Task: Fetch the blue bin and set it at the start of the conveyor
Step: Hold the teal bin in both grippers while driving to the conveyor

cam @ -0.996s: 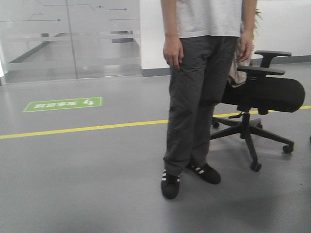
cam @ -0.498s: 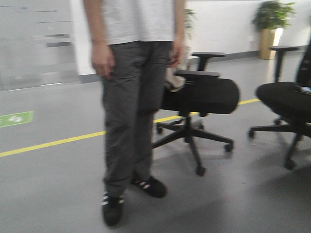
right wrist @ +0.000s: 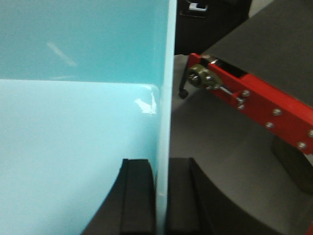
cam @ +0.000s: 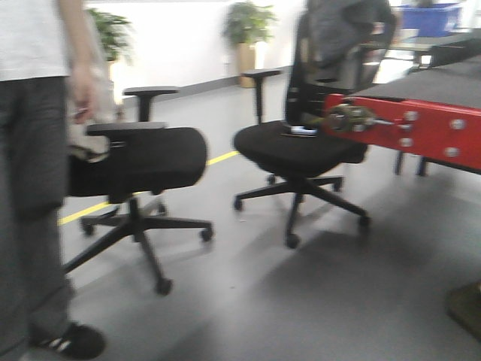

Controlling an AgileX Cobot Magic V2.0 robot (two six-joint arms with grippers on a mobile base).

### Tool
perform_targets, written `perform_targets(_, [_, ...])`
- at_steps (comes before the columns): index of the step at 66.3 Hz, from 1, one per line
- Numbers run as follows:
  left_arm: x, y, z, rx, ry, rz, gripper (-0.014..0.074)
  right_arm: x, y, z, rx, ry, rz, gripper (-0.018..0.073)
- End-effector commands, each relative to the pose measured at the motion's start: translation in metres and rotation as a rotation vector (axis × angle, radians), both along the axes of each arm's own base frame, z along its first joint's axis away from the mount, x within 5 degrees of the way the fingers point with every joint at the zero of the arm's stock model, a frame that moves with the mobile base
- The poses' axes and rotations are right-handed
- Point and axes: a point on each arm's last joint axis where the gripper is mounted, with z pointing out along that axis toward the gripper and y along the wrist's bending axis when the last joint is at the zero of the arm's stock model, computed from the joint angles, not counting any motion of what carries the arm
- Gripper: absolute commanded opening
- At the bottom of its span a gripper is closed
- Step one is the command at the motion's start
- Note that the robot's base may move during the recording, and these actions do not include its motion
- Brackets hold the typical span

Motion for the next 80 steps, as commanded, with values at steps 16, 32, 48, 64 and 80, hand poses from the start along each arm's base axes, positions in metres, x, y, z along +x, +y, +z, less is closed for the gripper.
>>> perform_targets(16, [0.0007,-0.0028,0.0065,0.011,-0.057,-0.025,-0.0111,-0.0045,0.0005,0.0105,0.021,-0.054,0.024,-0.0162])
perform_targets(32, [0.0007,-0.0028,0.0065,0.011,-0.057,-0.025,-0.0111,-0.0046,0.0007,0.0105,0.022,-0.053,0.025,-0.0162])
perform_targets(48, [0.0007,-0.0028,0.0065,0.011,-0.057,-0.025,-0.0111,-0.0046,0.0007,0.0105,0.022,-0.053,0.025,-0.0162])
perform_targets(64, [0.0007,-0.0028,0.0065,0.011,-0.057,-0.025,-0.0111,-0.0046,0.0007,0.0105,0.022,-0.053,0.025,-0.0162])
perform_targets(80, [0.0007,-0.0028,0.0065,0.011,-0.057,-0.025,-0.0111,-0.0042,0.0011,0.0112,0.025,-0.062,0.029,-0.0162])
